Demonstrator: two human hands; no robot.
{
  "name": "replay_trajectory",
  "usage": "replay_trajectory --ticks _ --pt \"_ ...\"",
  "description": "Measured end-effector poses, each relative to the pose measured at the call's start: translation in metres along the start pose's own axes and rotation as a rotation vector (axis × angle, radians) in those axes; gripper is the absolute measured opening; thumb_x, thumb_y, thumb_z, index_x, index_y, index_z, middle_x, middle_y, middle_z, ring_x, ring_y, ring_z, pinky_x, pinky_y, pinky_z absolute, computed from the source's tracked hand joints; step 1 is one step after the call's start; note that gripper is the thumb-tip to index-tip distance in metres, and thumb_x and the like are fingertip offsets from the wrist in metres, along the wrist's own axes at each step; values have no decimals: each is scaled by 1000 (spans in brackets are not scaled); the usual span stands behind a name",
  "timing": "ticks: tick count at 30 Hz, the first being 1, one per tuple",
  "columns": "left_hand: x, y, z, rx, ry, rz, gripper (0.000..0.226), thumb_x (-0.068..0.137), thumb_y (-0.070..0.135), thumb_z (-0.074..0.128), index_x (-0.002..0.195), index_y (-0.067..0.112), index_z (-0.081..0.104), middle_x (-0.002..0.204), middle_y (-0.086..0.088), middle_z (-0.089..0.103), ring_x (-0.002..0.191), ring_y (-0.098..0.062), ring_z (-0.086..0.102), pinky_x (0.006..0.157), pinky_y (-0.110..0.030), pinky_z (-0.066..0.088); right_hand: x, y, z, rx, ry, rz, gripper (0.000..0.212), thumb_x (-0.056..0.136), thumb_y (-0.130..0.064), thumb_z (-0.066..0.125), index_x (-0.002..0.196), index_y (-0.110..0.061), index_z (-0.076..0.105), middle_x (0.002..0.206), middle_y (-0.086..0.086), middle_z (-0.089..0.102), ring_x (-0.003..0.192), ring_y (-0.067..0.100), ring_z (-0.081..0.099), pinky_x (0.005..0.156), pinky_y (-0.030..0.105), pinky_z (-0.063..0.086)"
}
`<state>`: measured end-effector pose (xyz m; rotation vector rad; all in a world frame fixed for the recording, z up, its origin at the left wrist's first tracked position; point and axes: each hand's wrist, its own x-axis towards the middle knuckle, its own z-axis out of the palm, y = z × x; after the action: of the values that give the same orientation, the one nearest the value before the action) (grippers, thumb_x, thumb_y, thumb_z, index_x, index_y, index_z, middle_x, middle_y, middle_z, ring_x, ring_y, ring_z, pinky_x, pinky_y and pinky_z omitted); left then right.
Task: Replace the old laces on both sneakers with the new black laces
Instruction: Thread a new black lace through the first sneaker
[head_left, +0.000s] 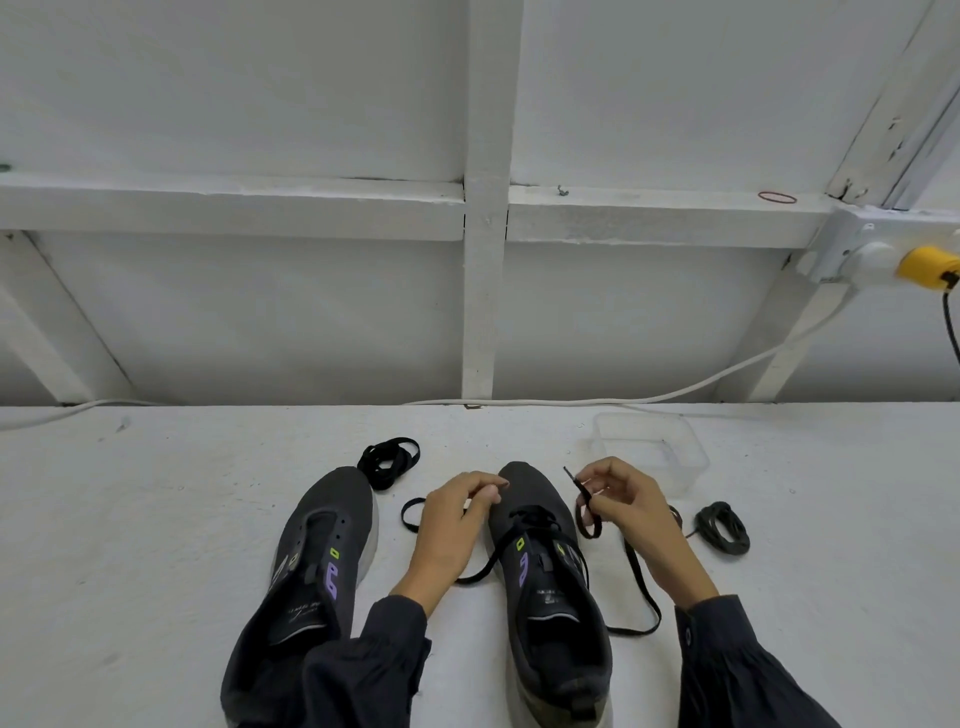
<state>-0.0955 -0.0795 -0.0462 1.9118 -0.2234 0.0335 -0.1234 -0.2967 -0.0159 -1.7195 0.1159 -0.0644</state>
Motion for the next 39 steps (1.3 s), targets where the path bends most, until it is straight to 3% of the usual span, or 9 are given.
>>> replay_trajectory --ticks 5,8,13,19,26,31,39 --pt "-18 11 -1 -92 -93 -21 17 97 10 56 96 18 72 88 12 71 79 4 62 73 -11 45 -6 5 3 -12 -75 79 26 89 9 50 83 -4 72 66 5 56 53 14 36 48 20 30" --pt "-26 16 -1 -112 -125 -24 15 95 9 58 95 15 72 92 9 72 80 6 61 75 -10 45 -11 1 0 -63 -142 79 11 89 -7 68 79 -9 74 65 -1 60 60 14 39 52 17 33" --pt "-30 28 1 -84 -192 8 18 93 8 60 87 21 70 92 7 69 85 4 62 74 -11 45 -18 -8 -7 -144 -282 77 2 82 -20 78 81 -19 78 70 10 57 66 17 42 59 20 36" --pt "-27 24 10 200 -235 55 11 89 27 63 86 31 73 81 9 57 75 1 52 67 -11 35 -23 -8 -11 -261 -371 38 5 78 -13 81 78 -18 80 76 -1 70 68 11 51 69 21 42" --pt "-25 27 12 230 -245 5 27 78 42 54 95 38 75 82 8 57 79 -4 54 74 -22 46 -21 -12 -14 -405 -342 33 12 77 -9 80 71 -18 77 70 -3 71 53 0 45 58 13 38" --pt "-26 31 12 236 -254 3 22 83 34 59 98 38 75 82 9 55 78 -4 53 72 -19 43 -19 -17 -11 -547 -335 3 13 76 -11 78 68 -22 75 71 -4 72 56 2 52 58 16 42" --pt "-29 49 11 316 -260 -109 37 64 50 56 96 42 71 78 12 49 76 -3 50 66 -19 36 -14 -27 -2 -758 -364 -28 20 75 -12 74 63 -27 69 70 -5 71 57 -2 55 56 15 41"
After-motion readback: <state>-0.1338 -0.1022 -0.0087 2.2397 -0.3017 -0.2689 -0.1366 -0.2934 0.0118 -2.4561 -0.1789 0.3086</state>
